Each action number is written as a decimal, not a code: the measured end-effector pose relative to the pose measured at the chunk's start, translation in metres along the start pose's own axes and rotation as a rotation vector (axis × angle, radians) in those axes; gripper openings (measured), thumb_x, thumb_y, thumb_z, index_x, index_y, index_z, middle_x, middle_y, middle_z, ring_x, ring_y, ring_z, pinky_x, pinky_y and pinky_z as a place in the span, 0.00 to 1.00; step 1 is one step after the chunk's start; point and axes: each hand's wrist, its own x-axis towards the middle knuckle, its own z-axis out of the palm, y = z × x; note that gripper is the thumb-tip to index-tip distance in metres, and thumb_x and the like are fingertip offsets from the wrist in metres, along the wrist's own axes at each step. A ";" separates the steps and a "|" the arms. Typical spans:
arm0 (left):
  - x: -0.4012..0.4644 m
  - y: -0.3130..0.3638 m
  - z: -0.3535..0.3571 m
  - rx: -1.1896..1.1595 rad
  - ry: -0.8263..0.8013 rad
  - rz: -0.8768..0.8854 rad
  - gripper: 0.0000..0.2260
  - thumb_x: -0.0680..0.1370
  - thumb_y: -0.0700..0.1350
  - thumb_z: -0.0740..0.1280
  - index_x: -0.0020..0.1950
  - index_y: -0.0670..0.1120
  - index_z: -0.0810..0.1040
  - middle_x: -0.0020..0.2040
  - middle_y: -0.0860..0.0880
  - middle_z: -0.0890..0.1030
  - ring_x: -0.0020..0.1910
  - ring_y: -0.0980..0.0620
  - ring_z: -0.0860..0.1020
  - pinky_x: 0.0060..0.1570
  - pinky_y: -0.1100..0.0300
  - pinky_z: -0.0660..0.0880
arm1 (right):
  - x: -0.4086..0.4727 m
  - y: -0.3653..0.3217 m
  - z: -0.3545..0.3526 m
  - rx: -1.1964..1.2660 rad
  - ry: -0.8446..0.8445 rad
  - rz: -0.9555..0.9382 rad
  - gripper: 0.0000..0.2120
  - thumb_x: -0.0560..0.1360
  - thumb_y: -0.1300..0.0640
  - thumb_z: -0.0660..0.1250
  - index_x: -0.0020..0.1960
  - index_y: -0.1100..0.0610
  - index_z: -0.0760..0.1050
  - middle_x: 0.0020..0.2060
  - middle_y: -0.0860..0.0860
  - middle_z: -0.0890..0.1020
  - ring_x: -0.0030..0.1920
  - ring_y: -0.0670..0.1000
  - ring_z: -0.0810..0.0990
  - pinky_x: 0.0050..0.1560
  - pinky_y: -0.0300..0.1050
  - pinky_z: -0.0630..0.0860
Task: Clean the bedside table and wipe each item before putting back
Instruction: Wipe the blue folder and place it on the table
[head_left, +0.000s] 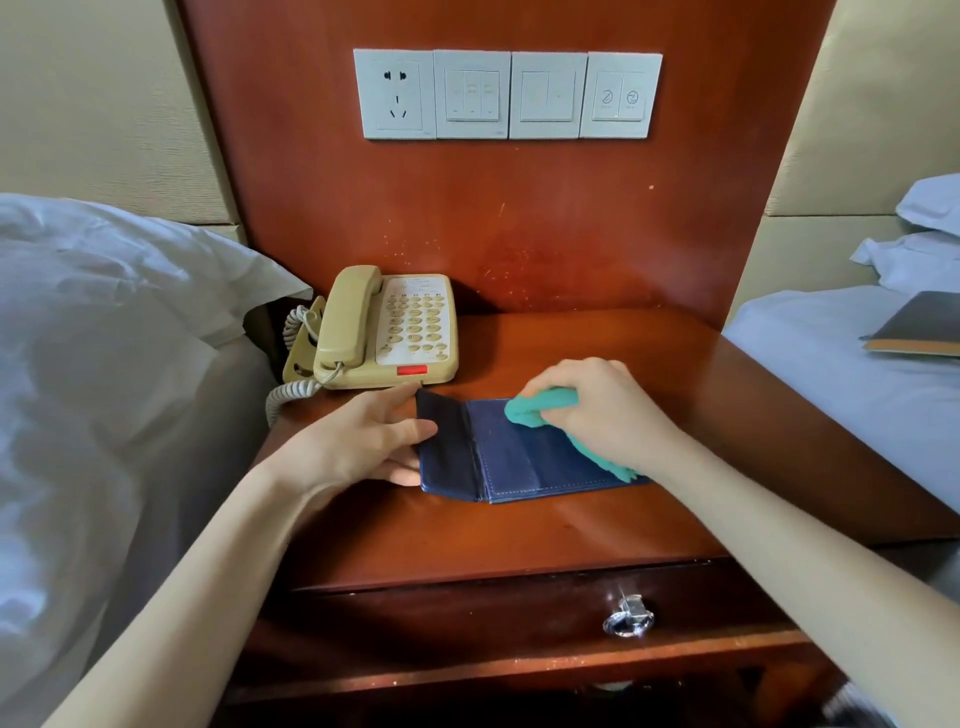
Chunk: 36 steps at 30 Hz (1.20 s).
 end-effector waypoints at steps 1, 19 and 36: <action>-0.001 0.001 0.000 -0.025 -0.004 -0.009 0.23 0.80 0.36 0.63 0.74 0.45 0.64 0.33 0.51 0.83 0.30 0.55 0.81 0.30 0.64 0.77 | 0.010 -0.005 0.010 -0.005 0.018 -0.003 0.13 0.76 0.63 0.65 0.54 0.50 0.82 0.53 0.46 0.80 0.53 0.47 0.73 0.52 0.41 0.69; 0.001 0.004 0.003 -0.156 0.023 -0.096 0.10 0.79 0.31 0.61 0.51 0.44 0.77 0.32 0.51 0.84 0.27 0.52 0.81 0.25 0.63 0.77 | -0.039 -0.010 0.011 0.109 -0.268 -0.360 0.22 0.74 0.74 0.65 0.56 0.50 0.82 0.51 0.42 0.78 0.54 0.49 0.75 0.56 0.46 0.73; -0.003 0.007 0.005 -0.133 0.026 -0.095 0.11 0.79 0.31 0.61 0.50 0.46 0.78 0.35 0.51 0.84 0.28 0.52 0.82 0.27 0.62 0.78 | 0.022 -0.002 0.029 -0.037 -0.089 -0.145 0.19 0.77 0.70 0.62 0.60 0.51 0.79 0.55 0.42 0.75 0.61 0.48 0.72 0.59 0.42 0.74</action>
